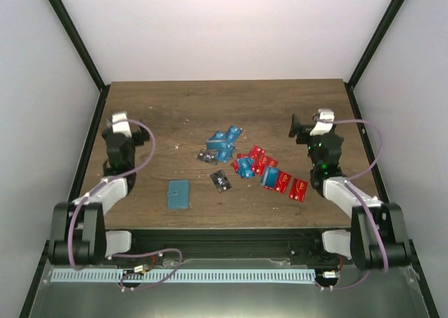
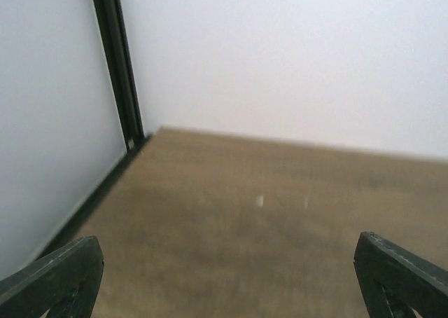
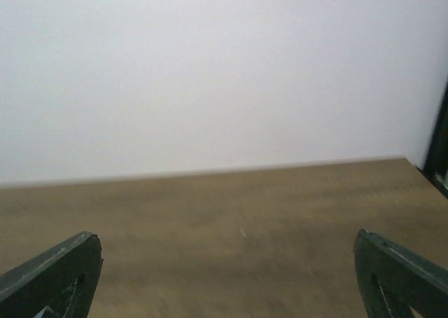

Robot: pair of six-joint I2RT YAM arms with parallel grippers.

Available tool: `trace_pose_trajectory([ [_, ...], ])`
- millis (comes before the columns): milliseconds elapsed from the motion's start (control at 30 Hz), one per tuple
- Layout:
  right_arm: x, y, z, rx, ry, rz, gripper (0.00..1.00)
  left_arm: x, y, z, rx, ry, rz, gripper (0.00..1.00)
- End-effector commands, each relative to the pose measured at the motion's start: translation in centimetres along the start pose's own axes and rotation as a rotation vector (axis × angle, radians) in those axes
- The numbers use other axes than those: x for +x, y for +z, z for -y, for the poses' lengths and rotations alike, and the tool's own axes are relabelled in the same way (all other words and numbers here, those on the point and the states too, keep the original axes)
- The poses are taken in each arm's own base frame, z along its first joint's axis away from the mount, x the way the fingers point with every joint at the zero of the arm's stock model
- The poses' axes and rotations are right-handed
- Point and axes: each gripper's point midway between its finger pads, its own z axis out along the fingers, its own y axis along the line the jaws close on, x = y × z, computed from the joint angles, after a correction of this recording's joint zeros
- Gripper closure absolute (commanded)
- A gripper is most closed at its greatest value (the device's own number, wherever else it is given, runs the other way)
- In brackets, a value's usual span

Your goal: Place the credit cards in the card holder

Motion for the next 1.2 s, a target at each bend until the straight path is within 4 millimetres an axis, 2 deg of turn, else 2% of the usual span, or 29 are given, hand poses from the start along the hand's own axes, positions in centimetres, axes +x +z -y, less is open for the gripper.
trace_pose_trajectory([
  [0,-4.7,-0.8,-1.2,-0.036,0.277,-0.039,0.00,-5.4,-1.2,-1.3,-0.092,-0.126,-0.110,0.00],
  [67,-5.8,-1.6,-1.1,-0.015,0.467,-0.085,0.00,-6.1,-2.5,-2.4,-0.171,-0.246,-0.170,0.00],
  [133,-7.3,-2.5,-3.6,-0.169,0.479,-0.110,0.00,-5.2,-4.4,-3.6,-0.266,-0.364,-0.270,0.00],
  [167,-7.8,-3.0,-5.2,-0.261,0.481,-0.127,0.00,-5.1,-5.1,-3.5,-0.261,-0.385,-0.293,0.00],
  [267,-7.3,-3.8,-9.2,-0.449,0.540,-0.254,0.00,-3.4,-6.6,-1.6,-0.151,-0.449,-0.377,0.00],
  [400,-4.2,-5.9,-16.0,-0.600,0.545,-0.454,0.00,0.3,-8.9,2.3,0.053,-0.499,-0.570,0.00],
  [433,-2.8,-7.1,-18.7,-0.638,0.533,-0.519,0.00,1.0,-9.5,3.3,0.108,-0.512,-0.601,0.00],
  [500,-0.5,-8.9,-22.6,-0.691,0.524,-0.616,0.00,2.8,-10.9,4.7,0.186,-0.547,-0.663,0.00],
  [600,4.1,-11.6,-27.9,-0.732,0.497,-0.804,0.06,6.4,-12.7,5.6,0.170,-0.558,-0.785,0.00],
  [733,9.3,-15.0,-33.4,-0.755,0.390,-0.988,0.09,8.8,-14.3,8.9,0.167,-0.495,-0.851,0.00],
  [767,9.8,-15.6,-34.8,-0.771,0.372,-1.009,0.10,9.6,-14.8,9.6,0.169,-0.485,-0.879,0.00],
  [833,11.3,-16.6,-36.6,-0.773,0.350,-1.057,0.12,11.0,-15.6,10.8,0.179,-0.473,-0.929,0.00],
  [900,12.9,-17.1,-37.7,-0.760,0.346,-1.103,0.15,12.0,-16.3,11.1,0.160,-0.451,-0.954,0.00],
  [1000,14.8,-17.2,-38.7,-0.758,0.359,-1.158,0.22,13.3,-17.2,10.6,0.127,-0.435,-0.962,0.05],
  [1167,17.2,-16.8,-39.9,-0.744,0.382,-1.215,0.28,16.5,-18.3,9.8,0.100,-0.424,-1.010,0.17],
])
